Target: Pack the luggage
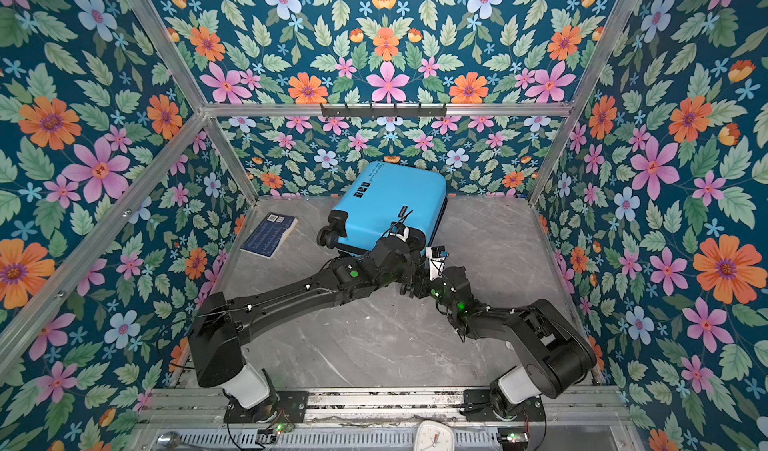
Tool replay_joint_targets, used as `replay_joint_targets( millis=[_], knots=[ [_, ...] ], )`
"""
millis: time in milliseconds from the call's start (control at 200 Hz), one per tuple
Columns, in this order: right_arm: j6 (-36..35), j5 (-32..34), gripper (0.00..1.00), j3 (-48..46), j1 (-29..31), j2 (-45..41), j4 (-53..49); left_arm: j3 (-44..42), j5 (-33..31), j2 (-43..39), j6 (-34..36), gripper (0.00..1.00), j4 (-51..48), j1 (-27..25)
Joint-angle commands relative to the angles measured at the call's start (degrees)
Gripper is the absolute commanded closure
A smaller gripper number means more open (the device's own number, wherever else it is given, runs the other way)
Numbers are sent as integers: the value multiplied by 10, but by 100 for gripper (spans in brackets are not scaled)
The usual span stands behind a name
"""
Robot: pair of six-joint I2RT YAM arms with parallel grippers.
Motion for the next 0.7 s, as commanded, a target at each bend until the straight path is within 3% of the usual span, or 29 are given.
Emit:
replay_joint_targets(
  millis=[0,340,695],
  knots=[
    [33,109,100,3,-3,-24,-2,0,8,-8,3,100,48,-1],
    [25,213,100,3,-3,-98,-123,-8,9,-10,-1,100,49,-1],
    [27,291,100,22,-3,-97,-182,-22,9,-22,-5,100,50,-2]
  ],
)
